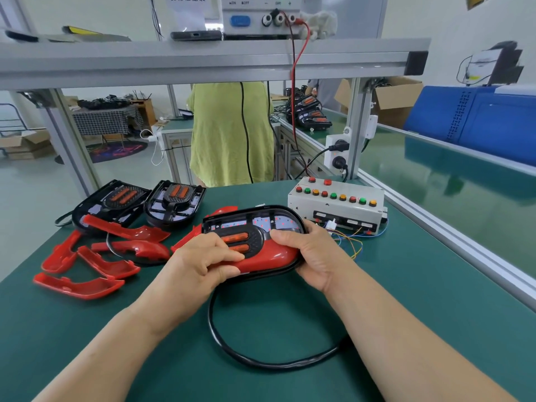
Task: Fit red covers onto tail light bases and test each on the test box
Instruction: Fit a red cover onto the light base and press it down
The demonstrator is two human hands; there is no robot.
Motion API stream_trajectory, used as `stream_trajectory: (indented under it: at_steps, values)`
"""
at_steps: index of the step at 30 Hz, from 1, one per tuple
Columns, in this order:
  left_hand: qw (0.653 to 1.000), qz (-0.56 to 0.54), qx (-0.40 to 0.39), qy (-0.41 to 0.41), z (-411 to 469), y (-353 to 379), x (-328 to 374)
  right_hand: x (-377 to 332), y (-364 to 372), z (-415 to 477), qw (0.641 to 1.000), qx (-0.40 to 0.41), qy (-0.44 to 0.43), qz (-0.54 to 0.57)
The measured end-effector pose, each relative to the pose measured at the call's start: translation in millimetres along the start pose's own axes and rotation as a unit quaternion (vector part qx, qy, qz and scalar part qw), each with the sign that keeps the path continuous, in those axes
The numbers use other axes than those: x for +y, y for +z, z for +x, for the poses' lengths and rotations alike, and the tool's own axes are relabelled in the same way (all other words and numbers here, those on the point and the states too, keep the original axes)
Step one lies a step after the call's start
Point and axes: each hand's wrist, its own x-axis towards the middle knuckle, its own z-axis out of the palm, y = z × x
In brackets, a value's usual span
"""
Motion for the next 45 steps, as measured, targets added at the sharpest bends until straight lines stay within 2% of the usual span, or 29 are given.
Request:
stream_trajectory:
  at_steps: [4, 6, 9, 11, 13, 16, 19, 25, 32, 37, 41, 45]
  values:
    - [1.000, -0.013, 0.017, -0.020, 1, 2, 2, -2, 0, -1, 1.000, 0.000, 0.002, 0.009]
    - [0.997, -0.034, 0.059, -0.048, 3, -4, 2, -4, -2, -1, 1.000, -0.002, 0.002, 0.031]
    - [0.977, -0.071, 0.117, -0.166, 9, -22, 1, -9, -6, 0, 0.998, -0.008, -0.012, 0.056]
    - [0.958, -0.115, 0.089, -0.246, 10, -29, -2, -12, -9, 0, 0.998, -0.007, -0.020, 0.067]
    - [0.938, -0.162, 0.023, -0.305, 10, -29, -6, -13, -11, 1, 0.997, -0.012, -0.024, 0.077]
    - [0.894, -0.279, -0.060, -0.345, 9, -25, -6, -13, -11, 1, 0.996, -0.028, -0.023, 0.079]
    - [0.845, -0.398, -0.067, -0.351, 10, -22, -4, -12, -8, 1, 0.997, -0.027, -0.030, 0.070]
    - [0.813, -0.450, -0.052, -0.367, 11, -14, -5, -6, -3, 0, 0.997, -0.024, -0.027, 0.061]
    - [0.815, -0.429, -0.003, -0.389, 12, -7, -7, -4, -2, 1, 0.998, -0.023, -0.018, 0.063]
    - [0.845, -0.376, 0.029, -0.378, 13, 0, -8, -2, 0, 2, 0.998, -0.006, -0.026, 0.049]
    - [0.857, -0.362, 0.004, -0.367, 10, -6, -12, -1, -4, 1, 0.999, -0.022, -0.019, 0.018]
    - [0.835, -0.408, -0.045, -0.365, 10, -15, -17, -6, -11, -2, 0.995, -0.088, 0.012, -0.038]
